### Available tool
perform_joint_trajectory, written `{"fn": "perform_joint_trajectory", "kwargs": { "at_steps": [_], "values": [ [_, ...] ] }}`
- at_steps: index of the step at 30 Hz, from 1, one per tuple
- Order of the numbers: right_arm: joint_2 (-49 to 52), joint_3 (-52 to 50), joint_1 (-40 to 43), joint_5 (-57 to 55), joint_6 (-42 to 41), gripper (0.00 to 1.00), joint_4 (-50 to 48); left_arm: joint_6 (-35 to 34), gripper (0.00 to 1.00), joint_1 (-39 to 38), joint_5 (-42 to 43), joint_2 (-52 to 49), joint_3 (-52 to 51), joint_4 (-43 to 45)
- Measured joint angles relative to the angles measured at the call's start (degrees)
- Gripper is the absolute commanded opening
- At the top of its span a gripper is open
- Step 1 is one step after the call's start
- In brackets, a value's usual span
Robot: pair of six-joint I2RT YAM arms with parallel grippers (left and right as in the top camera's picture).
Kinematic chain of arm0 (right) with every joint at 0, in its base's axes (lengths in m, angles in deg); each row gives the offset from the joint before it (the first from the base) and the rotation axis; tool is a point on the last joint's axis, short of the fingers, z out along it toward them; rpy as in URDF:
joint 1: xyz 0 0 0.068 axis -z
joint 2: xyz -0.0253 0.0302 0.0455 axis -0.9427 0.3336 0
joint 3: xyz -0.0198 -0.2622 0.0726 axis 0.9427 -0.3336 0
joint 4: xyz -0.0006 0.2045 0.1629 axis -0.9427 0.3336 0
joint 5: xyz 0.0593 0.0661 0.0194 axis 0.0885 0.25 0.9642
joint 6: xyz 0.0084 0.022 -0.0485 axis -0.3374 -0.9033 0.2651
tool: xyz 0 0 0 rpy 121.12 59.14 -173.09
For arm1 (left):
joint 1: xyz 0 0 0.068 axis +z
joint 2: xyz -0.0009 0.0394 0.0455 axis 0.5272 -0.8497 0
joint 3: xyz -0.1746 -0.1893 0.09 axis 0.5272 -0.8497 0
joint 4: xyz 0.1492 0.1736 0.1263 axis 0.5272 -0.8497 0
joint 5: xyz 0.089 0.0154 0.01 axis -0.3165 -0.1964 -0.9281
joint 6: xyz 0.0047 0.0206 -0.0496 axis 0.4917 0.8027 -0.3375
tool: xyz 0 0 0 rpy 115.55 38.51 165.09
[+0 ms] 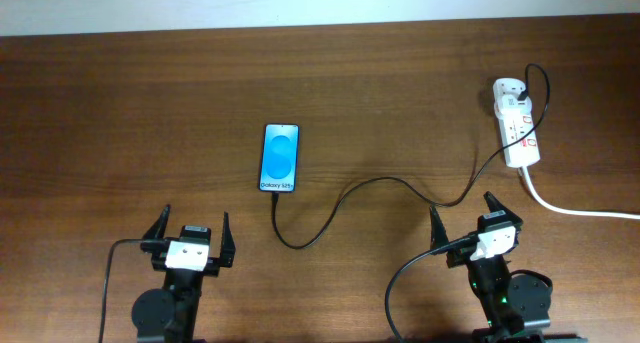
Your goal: Plug charger to phone and switch on socket
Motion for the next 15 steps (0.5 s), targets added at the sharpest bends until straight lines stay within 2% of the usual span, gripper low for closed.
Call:
{"fn": "perform_joint_trajectory", "kwargs": {
  "at_steps": [15],
  "values": [
    [0.00, 0.00, 0.00, 0.00, -0.02, 0.98, 0.00, 0.00, 0.99, 0.00, 0.00, 0.00, 0.00, 0.00]
  ]
}}
